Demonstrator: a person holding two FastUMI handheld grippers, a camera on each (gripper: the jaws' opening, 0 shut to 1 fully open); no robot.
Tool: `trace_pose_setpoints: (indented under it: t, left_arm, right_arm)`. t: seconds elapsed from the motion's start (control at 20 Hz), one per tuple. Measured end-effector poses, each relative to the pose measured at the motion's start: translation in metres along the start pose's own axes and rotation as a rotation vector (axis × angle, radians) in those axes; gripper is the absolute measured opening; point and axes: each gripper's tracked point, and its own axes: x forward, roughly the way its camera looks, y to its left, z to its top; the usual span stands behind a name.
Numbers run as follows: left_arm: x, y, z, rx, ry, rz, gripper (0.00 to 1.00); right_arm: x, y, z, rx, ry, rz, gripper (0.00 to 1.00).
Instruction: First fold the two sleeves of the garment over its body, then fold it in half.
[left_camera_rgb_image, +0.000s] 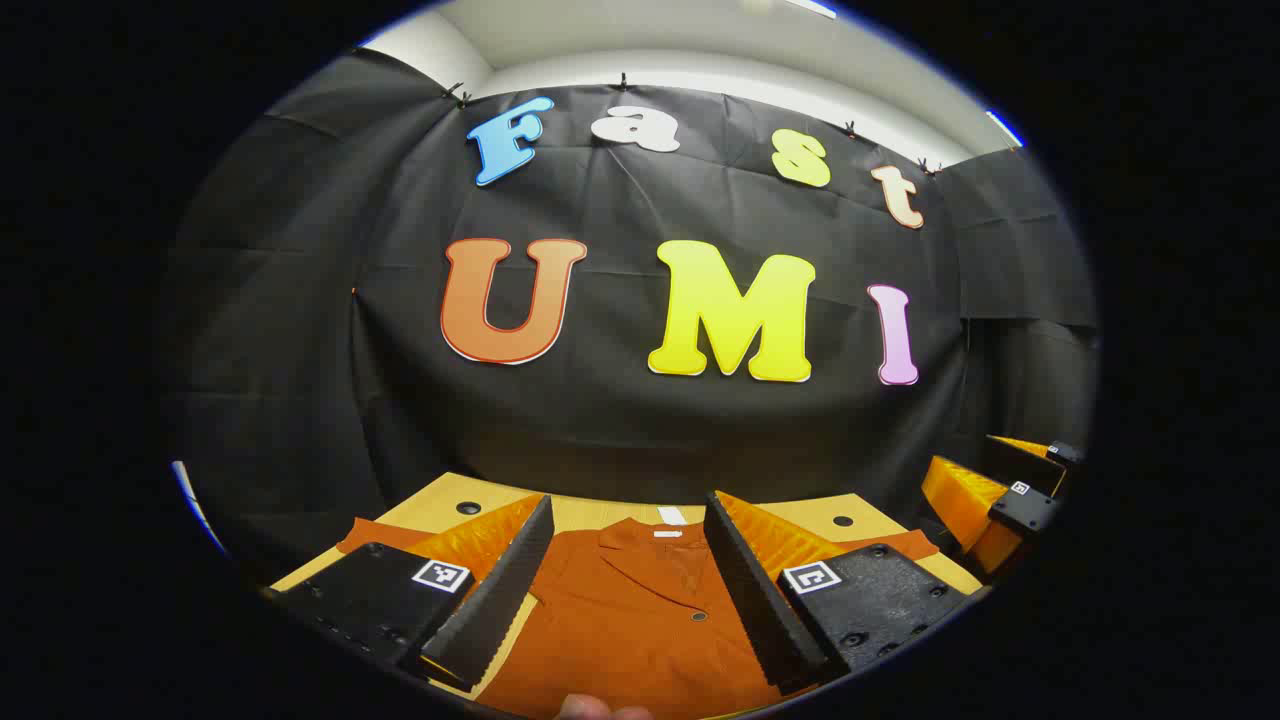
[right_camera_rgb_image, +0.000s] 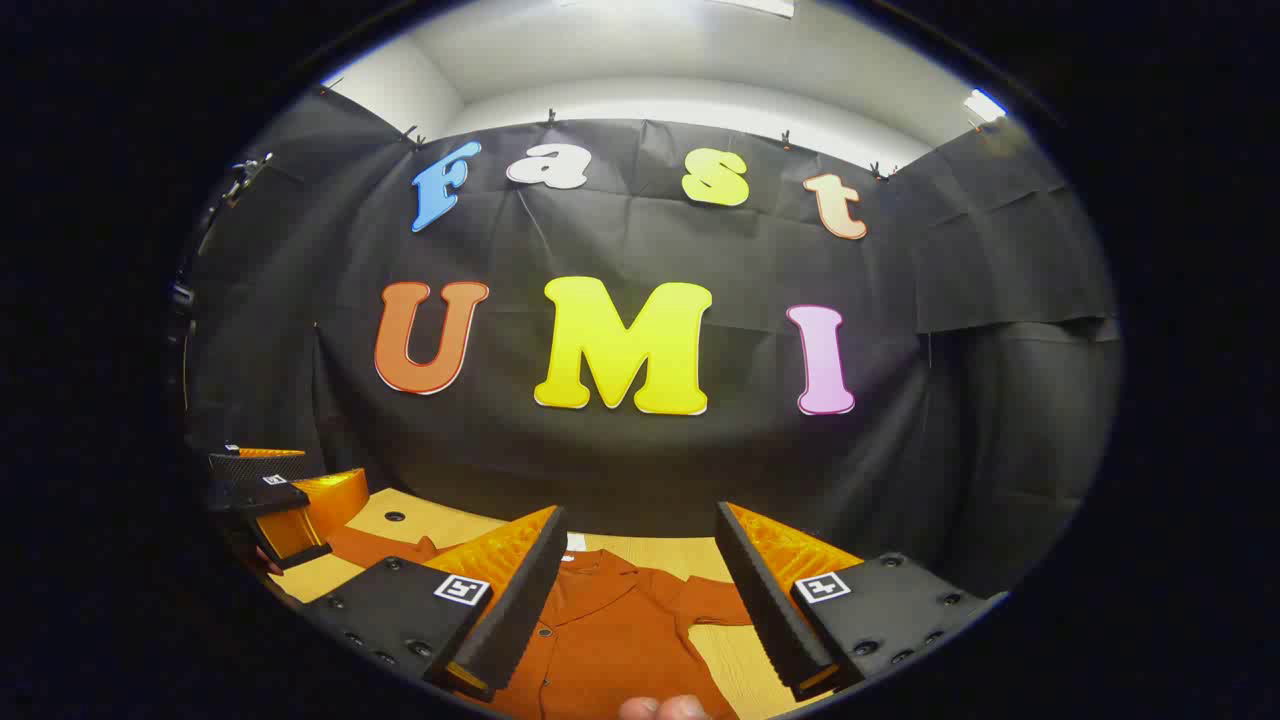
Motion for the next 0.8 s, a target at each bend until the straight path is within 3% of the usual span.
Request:
trace_pose_setpoints:
  t: [0.8]
  left_arm:
    - [-0.0018,0.0008,0.0027,0.016,-0.019,0.008,0.98]
  right_arm:
    - [-0.0010,-0.0002,-0.0027,0.026,0.016,0.010,0.94]
